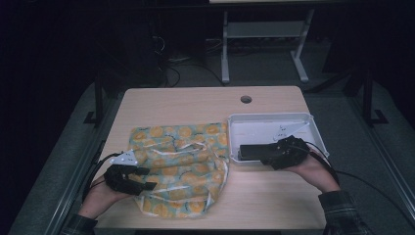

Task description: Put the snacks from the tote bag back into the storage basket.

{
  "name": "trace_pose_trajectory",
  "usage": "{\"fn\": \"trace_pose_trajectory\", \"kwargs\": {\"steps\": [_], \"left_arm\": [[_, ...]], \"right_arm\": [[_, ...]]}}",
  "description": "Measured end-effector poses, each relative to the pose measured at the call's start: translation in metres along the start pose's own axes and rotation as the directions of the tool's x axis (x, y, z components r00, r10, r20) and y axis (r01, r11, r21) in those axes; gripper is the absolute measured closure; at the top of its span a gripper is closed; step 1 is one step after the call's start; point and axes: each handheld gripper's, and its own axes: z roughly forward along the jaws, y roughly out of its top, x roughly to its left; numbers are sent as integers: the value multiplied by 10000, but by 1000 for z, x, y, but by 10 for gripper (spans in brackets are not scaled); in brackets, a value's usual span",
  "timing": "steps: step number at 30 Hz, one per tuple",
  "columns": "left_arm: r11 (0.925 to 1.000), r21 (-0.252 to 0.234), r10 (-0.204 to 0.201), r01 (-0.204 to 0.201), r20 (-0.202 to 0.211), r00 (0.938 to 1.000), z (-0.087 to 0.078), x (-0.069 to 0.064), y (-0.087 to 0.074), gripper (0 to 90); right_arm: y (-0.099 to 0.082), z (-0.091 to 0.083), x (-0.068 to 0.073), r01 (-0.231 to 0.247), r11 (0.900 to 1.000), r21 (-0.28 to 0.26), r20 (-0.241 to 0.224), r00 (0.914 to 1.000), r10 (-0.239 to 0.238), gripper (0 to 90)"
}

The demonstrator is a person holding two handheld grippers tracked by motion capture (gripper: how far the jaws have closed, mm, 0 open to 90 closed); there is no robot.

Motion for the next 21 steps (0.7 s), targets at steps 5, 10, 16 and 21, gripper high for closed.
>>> {"fn": "trace_pose_trajectory", "kwargs": {"steps": [5,10,16,21], "left_arm": [[10000,-67,33,-33,10,10000,-1,-1,2,353],[9998,-194,53,-53,-25,10000,-1,-2,3,345],[9995,-156,270,-269,69,9996,-4,-2,7,344],[9995,-142,280,-277,180,9994,-5,-5,10,338]], "right_arm": [[-9,2,12,-80,10000,-57,-225,9997,79,348],[-17,3,23,48,9999,-156,-331,9994,-53,339],[-25,1,34,81,9998,-200,-508,9987,-91,330],[-27,2,42,259,9997,-44,-719,9971,-262,315]]}}
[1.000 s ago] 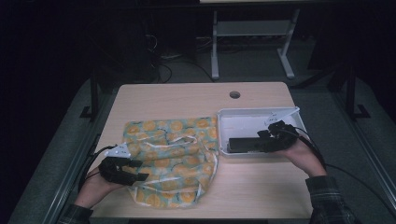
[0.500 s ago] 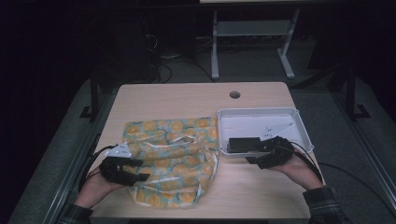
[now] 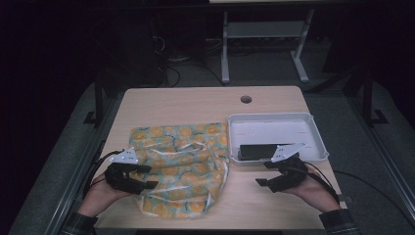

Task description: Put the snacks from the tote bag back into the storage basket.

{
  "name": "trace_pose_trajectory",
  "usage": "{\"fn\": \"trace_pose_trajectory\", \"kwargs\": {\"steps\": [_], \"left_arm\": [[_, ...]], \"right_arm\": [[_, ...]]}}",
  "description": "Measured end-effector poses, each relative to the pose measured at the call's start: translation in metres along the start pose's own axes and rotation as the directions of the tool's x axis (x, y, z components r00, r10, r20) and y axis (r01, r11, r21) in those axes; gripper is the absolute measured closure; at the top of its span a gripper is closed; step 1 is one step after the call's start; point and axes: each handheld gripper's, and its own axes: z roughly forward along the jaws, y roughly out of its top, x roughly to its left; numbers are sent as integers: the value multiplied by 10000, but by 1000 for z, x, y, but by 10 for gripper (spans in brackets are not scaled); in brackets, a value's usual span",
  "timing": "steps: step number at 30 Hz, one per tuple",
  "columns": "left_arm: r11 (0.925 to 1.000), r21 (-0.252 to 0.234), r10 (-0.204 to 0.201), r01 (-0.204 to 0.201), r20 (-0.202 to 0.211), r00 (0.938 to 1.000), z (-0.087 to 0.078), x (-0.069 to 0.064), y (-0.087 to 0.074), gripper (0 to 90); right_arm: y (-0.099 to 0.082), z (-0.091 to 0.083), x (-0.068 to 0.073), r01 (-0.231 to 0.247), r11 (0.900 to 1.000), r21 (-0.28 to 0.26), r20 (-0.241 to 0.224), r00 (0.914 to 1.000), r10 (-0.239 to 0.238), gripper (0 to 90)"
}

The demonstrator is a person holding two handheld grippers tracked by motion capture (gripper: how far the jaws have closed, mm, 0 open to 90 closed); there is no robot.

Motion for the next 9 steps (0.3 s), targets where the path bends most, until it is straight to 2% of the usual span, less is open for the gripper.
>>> {"fn": "trace_pose_trajectory", "kwargs": {"steps": [2,9], "left_arm": [[9999,-14,119,-119,-3,9999,0,1,1,339],[10000,0,77,-77,28,10000,0,0,2,339]], "right_arm": [[0,1,2,37,10000,-16,28,10000,-37,314],[0,0,4,100,9999,10,29,9999,-100,310]]}}
